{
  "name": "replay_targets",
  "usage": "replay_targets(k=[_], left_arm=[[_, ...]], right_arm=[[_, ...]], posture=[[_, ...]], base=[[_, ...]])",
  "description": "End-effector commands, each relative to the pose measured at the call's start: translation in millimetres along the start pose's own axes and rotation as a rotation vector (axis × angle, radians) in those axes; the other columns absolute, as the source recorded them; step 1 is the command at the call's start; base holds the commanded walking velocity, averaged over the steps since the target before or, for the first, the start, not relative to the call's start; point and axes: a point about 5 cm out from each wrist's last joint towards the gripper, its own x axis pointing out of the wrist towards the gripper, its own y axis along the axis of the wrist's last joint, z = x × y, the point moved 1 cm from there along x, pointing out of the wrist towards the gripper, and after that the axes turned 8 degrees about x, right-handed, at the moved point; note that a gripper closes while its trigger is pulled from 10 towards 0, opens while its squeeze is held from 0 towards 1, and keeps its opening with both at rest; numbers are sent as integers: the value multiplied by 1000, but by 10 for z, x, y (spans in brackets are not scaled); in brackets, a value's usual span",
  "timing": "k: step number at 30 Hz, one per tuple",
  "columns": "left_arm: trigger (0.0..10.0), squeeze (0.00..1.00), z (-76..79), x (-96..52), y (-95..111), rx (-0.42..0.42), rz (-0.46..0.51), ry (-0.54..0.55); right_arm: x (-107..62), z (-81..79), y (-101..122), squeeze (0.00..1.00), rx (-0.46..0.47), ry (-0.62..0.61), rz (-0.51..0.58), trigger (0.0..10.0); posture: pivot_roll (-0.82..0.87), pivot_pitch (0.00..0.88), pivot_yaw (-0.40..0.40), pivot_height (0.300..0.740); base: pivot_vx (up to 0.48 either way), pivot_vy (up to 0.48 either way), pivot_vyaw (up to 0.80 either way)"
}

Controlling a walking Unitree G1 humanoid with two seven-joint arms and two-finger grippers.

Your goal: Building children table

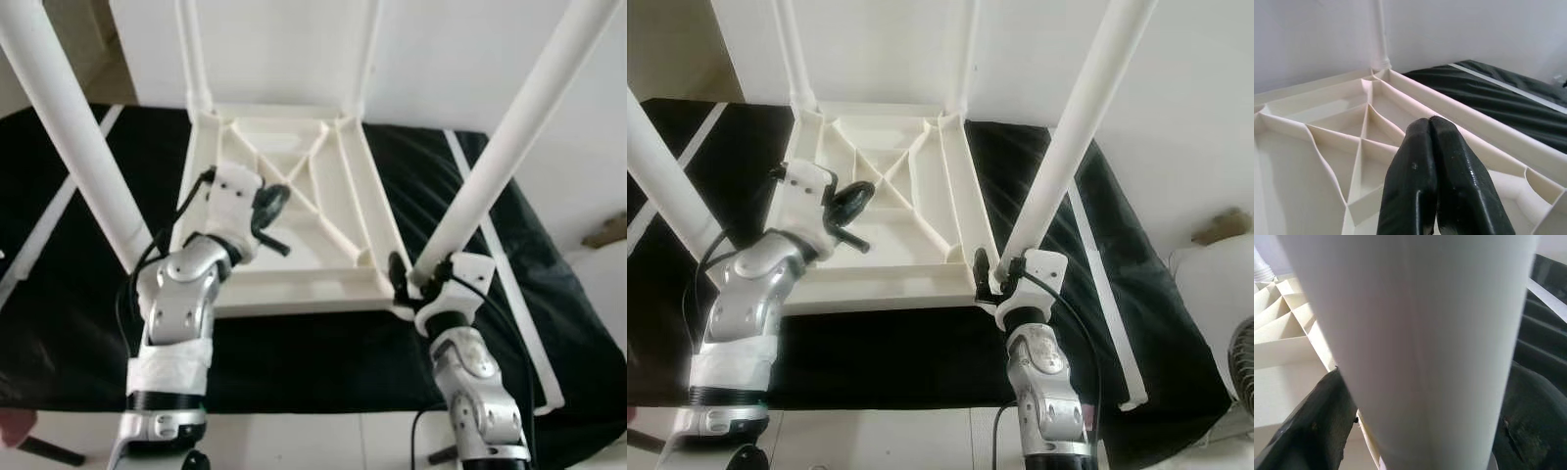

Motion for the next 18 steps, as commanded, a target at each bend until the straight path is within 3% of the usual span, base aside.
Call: replay_targets(k=[1, 4, 5, 7, 8, 18], left_arm=[[0, 0, -224, -28, -29, -4, -50, 405], [0, 0, -201, -9, -18, -3, -36, 378], [10000, 533, -195, -6, -20, -20, -32, 376], [10000, 533, -195, -6, -20, -20, -32, 376], [10000, 1000, -191, -6, -18, -34, -27, 373], [10000, 1000, -197, -15, -4, -51, -5, 378]], right_arm=[[-18, 35, -11, 0, -6, -19, -6, 10000], [-24, 41, -10, 0, -7, -22, -5, 10000], [-26, 43, -15, 0, -7, -23, -6, 10000], [-26, 43, -15, 0, -7, -23, -6, 10000], [-30, 42, -19, 0, -8, -22, -7, 10000], [-42, 41, -37, 0, -16, -17, -11, 10000]], posture=[[-71, 123, -51, 740], [-73, 119, -50, 740], [-74, 118, -51, 740], [-74, 118, -51, 740], [-75, 114, -49, 740], [-74, 108, -50, 740]], base=[[0, 0, 0], [0, 0, 0], [0, 0, 0], [0, 0, 0], [0, 0, 0], [0, 0, 0]])
